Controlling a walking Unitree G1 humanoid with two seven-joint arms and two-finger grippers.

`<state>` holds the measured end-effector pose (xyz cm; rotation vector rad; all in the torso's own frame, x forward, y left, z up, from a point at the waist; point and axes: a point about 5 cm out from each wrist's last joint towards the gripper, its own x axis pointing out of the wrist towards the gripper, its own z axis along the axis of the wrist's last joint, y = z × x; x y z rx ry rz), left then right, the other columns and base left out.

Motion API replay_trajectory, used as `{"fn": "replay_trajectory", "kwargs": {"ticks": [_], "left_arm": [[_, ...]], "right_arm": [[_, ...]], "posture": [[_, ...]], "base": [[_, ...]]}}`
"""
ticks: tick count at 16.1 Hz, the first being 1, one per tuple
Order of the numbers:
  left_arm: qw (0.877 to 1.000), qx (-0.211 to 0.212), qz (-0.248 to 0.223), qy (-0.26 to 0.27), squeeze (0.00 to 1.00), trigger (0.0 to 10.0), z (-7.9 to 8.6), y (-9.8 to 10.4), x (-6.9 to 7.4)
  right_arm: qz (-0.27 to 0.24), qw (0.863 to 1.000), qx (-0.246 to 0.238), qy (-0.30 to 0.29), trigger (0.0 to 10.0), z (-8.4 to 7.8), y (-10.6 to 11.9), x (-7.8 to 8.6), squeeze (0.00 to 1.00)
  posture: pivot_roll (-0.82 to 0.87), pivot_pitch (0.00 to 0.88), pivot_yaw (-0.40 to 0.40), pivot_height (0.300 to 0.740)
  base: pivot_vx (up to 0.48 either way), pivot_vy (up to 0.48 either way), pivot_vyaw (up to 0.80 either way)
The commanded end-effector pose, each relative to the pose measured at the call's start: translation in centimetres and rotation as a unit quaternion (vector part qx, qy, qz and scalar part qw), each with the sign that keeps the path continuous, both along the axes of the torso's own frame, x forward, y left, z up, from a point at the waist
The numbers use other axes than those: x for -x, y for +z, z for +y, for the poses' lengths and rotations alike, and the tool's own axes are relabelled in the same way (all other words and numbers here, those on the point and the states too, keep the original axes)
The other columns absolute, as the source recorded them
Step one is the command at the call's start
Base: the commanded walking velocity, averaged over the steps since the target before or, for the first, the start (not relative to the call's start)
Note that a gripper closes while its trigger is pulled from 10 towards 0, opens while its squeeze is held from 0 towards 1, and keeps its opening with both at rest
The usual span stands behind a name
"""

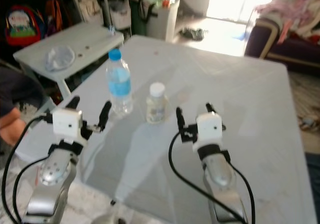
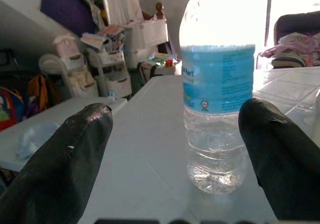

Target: Restocking fridge

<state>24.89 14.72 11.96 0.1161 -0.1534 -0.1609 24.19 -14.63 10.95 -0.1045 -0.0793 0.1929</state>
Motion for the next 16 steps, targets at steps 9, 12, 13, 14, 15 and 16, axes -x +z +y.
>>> {"fn": "replay_trajectory", "kwargs": {"ticks": [9,12,13,14,15,16], "left_arm": [[1.000,-0.010,-0.011,0.004,0.00,10.0,0.2,0.5,-0.4],[1.000,-0.012,-0.011,0.004,0.00,10.0,0.3,0.6,-0.4],[1.000,-0.013,-0.011,0.004,0.00,10.0,0.3,0.6,-0.3],[1.000,-0.015,-0.010,0.004,0.00,10.0,0.4,0.6,-0.3],[1.000,-0.015,-0.010,0.003,0.00,10.0,0.3,0.6,-0.3],[1.000,-0.016,-0.011,0.002,0.00,10.0,0.2,0.7,-0.3]], "right_arm": [[-0.014,0.987,0.005,0.159,10.0,3.2,1.9,-3.9,0.00],[-0.015,0.985,0.016,0.171,10.0,3.5,2.3,-5.1,0.00],[-0.018,0.984,0.022,0.174,10.0,3.5,2.6,-5.9,0.00],[-0.019,0.985,0.020,0.171,10.0,3.4,3.0,-6.6,0.00],[-0.019,0.985,0.016,0.169,10.0,3.3,3.1,-7.0,0.00],[-0.020,0.985,0.016,0.168,10.0,3.3,3.4,-7.5,0.00]], "posture": [[0.01,0.000,-0.005,0.740],[0.02,0.000,-0.006,0.740],[0.02,0.000,-0.007,0.740],[0.02,0.000,-0.007,0.740],[0.02,0.000,-0.007,0.740],[0.03,0.000,-0.006,0.740]], "base": [[0.000,0.000,0.00],[0.000,0.000,0.00],[0.000,0.000,0.00],[0.000,0.000,0.00],[0.000,0.000,0.00],[0.000,0.000,0.00]]}}
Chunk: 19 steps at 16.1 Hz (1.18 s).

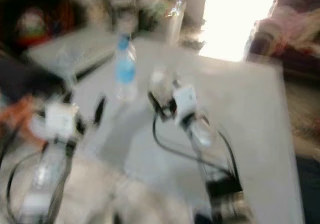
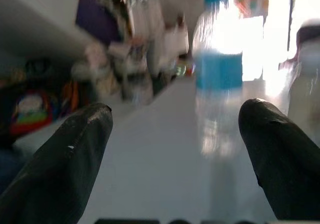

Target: Restocking fridge

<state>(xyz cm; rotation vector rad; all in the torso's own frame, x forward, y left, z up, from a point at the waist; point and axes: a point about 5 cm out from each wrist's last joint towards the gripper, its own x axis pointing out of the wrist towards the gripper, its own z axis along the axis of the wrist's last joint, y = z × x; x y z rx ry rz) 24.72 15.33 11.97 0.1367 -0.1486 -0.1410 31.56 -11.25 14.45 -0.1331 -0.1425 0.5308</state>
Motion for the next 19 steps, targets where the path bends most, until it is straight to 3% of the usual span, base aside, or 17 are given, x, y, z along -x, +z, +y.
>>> {"fn": "replay_trajectory", "kwargs": {"ticks": [1,4,7,11,19], "left_arm": [[1.000,-0.007,-0.012,-0.010,0.00,10.0,-0.4,0.8,-0.4],[1.000,-0.008,-0.009,-0.012,0.00,10.0,-0.4,0.7,-0.3],[1.000,-0.009,-0.005,-0.013,0.00,10.0,-0.5,0.7,-0.2],[1.000,-0.018,0.001,-0.025,0.00,10.0,-0.3,0.8,0.2],[0.999,-0.042,0.019,-0.028,0.00,10.0,0.8,1.1,1.4]], "right_arm": [[0.002,1.000,-0.006,-0.002,10.0,-0.1,0.2,-0.6,0.00],[-0.010,1.000,-0.012,-0.012,10.0,-0.3,0.7,-1.2,0.00],[-0.039,0.997,-0.013,-0.069,10.0,-1.6,1.3,-1.6,0.00],[-0.032,0.996,-0.024,-0.083,10.0,-2.4,1.8,-2.7,0.00],[-0.019,0.998,-0.046,-0.029,10.0,0.0,2.9,-4.3,0.00]], "posture": [[0.03,0.000,-0.005,0.740],[0.04,0.000,-0.004,0.740],[0.04,0.000,0.003,0.740],[0.06,0.010,0.020,0.740],[0.12,0.067,0.053,0.740]], "base": [[0.000,0.000,0.00],[0.000,0.000,0.00],[0.000,0.000,0.00],[0.000,0.000,0.00],[0.000,0.000,0.00]]}}
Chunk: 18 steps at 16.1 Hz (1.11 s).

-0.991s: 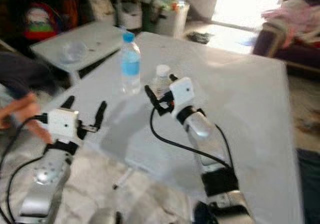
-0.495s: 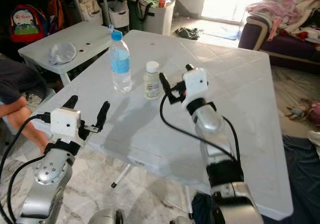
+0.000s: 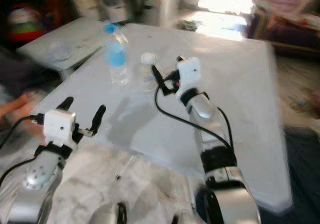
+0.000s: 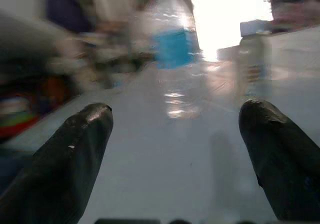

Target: Restocking fridge

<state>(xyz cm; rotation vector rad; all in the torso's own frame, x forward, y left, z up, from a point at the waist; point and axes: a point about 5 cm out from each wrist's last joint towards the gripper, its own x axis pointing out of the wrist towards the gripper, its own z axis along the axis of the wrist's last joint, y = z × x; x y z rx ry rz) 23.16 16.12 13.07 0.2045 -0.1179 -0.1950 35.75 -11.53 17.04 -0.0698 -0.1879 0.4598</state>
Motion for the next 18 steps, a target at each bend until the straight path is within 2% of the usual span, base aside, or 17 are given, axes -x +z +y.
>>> {"fn": "replay_trajectory", "kwargs": {"ticks": [1,3,6,7,10,13,16,18], "left_arm": [[1.000,-0.007,0.007,-0.003,0.00,10.0,0.1,0.0,-0.1],[1.000,-0.011,0.014,0.012,0.00,10.0,0.2,0.1,-0.3],[1.000,0.001,0.026,0.005,0.00,10.0,0.0,-0.4,-0.3],[0.999,0.006,0.032,-0.002,0.00,10.0,-0.2,-0.7,-0.5],[0.999,0.015,0.028,-0.022,0.00,10.0,-1.0,-0.9,-1.4],[0.999,0.023,0.022,-0.017,0.00,10.0,-1.3,-1.1,-1.9],[0.999,0.029,0.013,-0.009,0.00,10.0,-0.9,-1.1,-2.2],[1.000,0.024,-0.005,-0.002,0.00,10.0,-0.7,-0.8,-2.7]], "right_arm": [[-0.004,1.000,-0.010,0.003,10.0,0.4,0.4,-0.2,0.00],[-0.015,0.999,-0.035,-0.005,10.0,-0.1,0.7,0.4,0.00],[-0.022,0.998,-0.047,-0.044,10.0,-1.4,-0.4,3.8,0.00],[-0.027,0.998,-0.022,-0.049,10.0,-2.0,-1.1,6.1,0.00],[-0.012,0.997,-0.014,-0.079,10.0,-2.9,-1.9,9.0,0.00],[0.013,0.991,-0.035,-0.128,10.0,-3.1,-2.9,9.9,0.00],[0.007,0.988,-0.006,-0.152,10.0,-3.3,-3.3,10.6,0.00],[0.019,0.985,-0.010,-0.171,10.0,-3.6,-3.9,10.6,0.00]], "posture": [[0.13,0.069,0.056,0.740],[0.12,0.065,0.056,0.740],[0.09,0.044,0.066,0.740],[0.06,0.031,0.078,0.740],[0.02,0.000,0.073,0.740],[0.00,0.000,0.062,0.740],[0.00,0.000,0.036,0.740],[0.00,0.000,0.025,0.740]], "base": [[0.000,0.000,0.00],[0.000,0.000,0.00],[0.000,0.000,0.00],[0.000,0.480,0.00],[0.000,0.460,-0.53],[0.214,0.380,-0.63],[0.324,0.355,0.00],[0.326,0.352,0.00]]}}
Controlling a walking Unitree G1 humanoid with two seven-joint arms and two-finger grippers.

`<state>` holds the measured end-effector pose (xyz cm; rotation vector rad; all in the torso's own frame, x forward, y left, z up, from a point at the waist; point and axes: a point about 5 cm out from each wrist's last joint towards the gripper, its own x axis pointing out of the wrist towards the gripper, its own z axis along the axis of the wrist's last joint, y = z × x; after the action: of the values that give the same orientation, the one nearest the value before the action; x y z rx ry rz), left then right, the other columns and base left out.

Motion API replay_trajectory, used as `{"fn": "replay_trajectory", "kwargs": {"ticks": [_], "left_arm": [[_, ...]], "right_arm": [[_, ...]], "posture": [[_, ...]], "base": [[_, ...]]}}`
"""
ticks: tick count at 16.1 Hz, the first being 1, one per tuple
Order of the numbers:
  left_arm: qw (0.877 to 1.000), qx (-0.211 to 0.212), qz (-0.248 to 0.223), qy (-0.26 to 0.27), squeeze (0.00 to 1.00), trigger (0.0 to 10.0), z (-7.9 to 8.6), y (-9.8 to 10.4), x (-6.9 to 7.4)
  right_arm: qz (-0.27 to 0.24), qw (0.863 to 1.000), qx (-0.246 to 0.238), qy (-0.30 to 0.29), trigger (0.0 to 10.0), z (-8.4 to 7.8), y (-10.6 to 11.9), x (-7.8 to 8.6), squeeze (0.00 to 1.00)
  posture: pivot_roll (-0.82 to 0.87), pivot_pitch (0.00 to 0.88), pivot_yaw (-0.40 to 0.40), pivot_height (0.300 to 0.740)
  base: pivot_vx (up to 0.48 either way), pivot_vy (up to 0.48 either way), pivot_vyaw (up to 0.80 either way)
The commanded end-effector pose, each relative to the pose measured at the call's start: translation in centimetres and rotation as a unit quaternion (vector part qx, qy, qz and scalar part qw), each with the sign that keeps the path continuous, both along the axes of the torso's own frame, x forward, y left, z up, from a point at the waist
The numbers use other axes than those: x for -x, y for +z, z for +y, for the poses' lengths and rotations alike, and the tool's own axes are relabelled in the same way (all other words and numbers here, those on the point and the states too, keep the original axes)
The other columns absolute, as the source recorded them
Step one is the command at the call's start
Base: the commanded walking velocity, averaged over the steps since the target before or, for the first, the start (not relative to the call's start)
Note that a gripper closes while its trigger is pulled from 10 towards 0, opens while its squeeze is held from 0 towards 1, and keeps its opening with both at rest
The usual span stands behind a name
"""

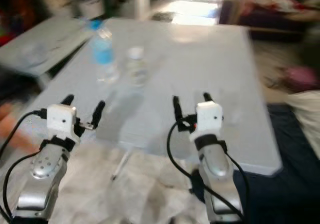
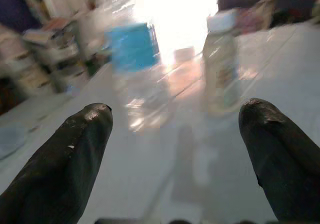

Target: Restocking fridge

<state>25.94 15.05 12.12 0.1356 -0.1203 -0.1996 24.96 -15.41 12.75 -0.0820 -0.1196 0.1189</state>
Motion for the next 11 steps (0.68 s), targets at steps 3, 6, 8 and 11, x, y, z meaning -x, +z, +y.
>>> {"fn": "replay_trajectory", "kwargs": {"ticks": [3,6,8,11], "left_arm": [[1.000,0.004,-0.013,0.017,0.00,10.0,0.2,0.1,0.0],[0.999,0.023,0.014,0.046,0.00,10.0,0.3,-1.0,1.1],[0.999,0.024,0.010,0.045,0.00,10.0,0.4,-1.1,1.4],[0.999,0.020,-0.013,0.049,0.00,10.0,0.8,-0.1,0.9]], "right_arm": [[-0.010,1.000,0.005,0.023,10.0,1.2,0.4,-0.3,0.00],[-0.006,0.999,0.006,0.035,10.0,1.2,0.4,-0.2,0.00],[-0.015,0.999,0.007,0.046,10.0,1.4,0.6,-0.1,0.00],[-0.020,0.999,0.005,0.043,10.0,1.5,1.0,-0.6,0.00]], "posture": [[0.00,0.000,0.013,0.740],[0.00,0.000,-0.013,0.740],[0.01,0.000,-0.017,0.740],[0.01,0.000,-0.015,0.740]], "base": [[0.216,0.209,0.00],[0.000,0.000,0.00],[0.000,0.000,0.00],[0.195,0.000,0.00]]}}
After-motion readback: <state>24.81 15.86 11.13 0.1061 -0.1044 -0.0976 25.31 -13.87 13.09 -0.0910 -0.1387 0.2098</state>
